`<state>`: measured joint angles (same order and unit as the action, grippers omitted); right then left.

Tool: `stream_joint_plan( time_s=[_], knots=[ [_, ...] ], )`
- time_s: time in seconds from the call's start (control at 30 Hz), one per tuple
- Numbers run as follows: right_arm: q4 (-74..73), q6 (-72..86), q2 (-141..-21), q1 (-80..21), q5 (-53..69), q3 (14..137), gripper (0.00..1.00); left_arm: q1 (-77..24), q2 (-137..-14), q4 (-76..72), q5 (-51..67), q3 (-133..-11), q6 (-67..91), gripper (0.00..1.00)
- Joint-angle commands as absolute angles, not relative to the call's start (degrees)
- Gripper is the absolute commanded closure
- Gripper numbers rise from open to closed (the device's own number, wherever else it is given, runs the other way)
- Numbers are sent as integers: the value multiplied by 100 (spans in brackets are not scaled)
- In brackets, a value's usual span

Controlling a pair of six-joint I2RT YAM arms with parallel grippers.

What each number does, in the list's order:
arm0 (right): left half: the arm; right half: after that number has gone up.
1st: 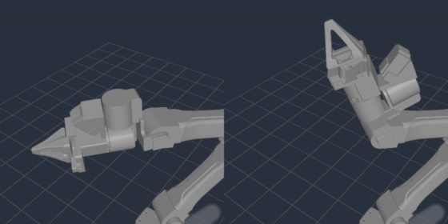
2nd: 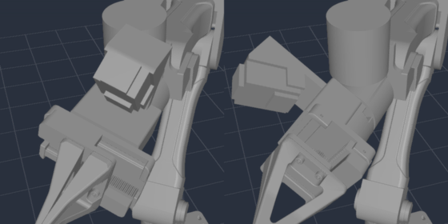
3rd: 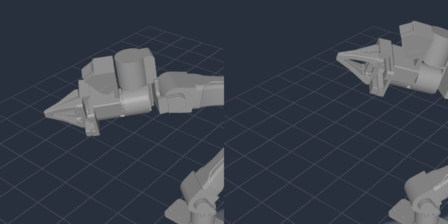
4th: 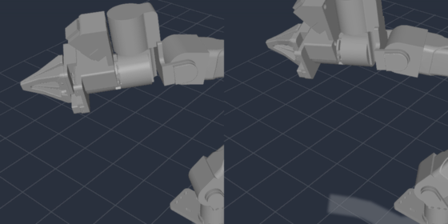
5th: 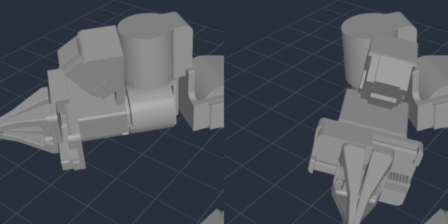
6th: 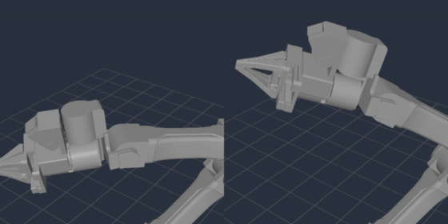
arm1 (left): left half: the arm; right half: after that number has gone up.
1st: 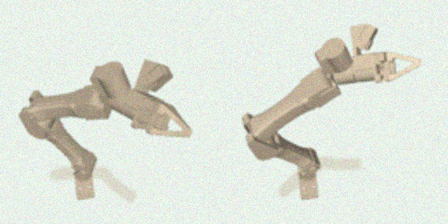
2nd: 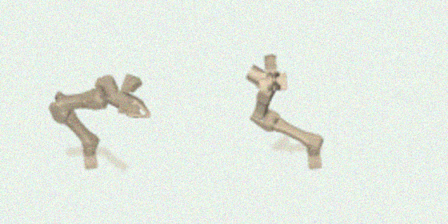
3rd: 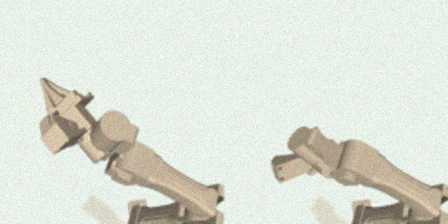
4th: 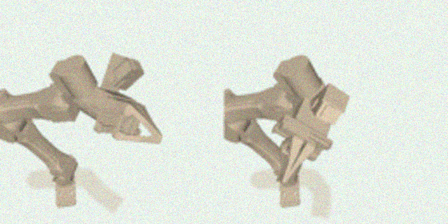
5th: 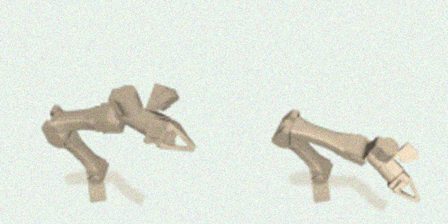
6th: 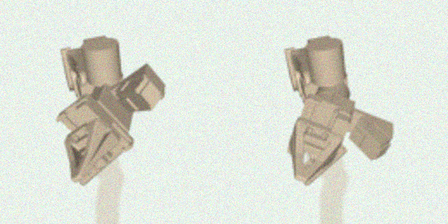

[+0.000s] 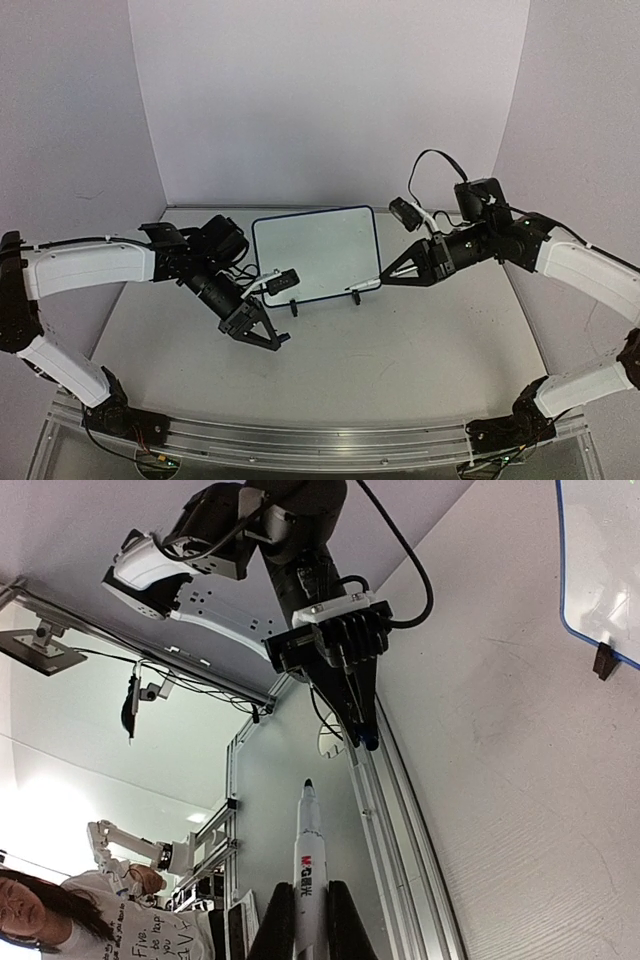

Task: Write a sentence on the whiteboard
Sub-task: Place the pen cap at the center of the board.

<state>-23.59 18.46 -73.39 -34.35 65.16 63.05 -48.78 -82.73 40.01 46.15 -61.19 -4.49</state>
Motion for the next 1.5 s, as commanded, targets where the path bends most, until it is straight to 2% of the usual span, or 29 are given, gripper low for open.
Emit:
stream_joint_plan(
  time_s=[0.0,0.1,0.2,0.47,0.8,0.93,1.13,1.3,1.47],
  knots=[
    [-2525,1853,-7079,-3406,5323,6089,100,-4769,-7570,2387,2420,-5101,1232,100],
    [-2500,1987,-6967,-3409,4535,5998,100,-4719,-7347,1920,1407,-4536,1943,100],
    [-2430,2055,-6800,-3410,3964,5889,100,-4589,-7370,1818,1024,-4256,2324,100],
    [-2206,2248,-6591,-3412,3361,5578,100,-3817,-8019,1895,871,-4183,2427,100],
    [-1792,2456,-6338,-3463,3252,5266,100,-3753,-8648,2020,719,-4451,2336,96],
    [-1752,2479,-6303,-3472,3186,5216,100,-3735,-8820,1951,758,-4427,2382,88],
    [-1731,2505,-6318,-3488,3108,5159,100,-3727,-8895,1987,748,-4507,2373,65],
    [-1717,2511,-6302,-3520,2964,5153,100,-3707,-8799,2050,663,-4531,2362,39],
    [-1656,2553,-6285,-3609,2798,5167,100,-3636,-8550,2266,670,-4638,2291,18]
  ],
)
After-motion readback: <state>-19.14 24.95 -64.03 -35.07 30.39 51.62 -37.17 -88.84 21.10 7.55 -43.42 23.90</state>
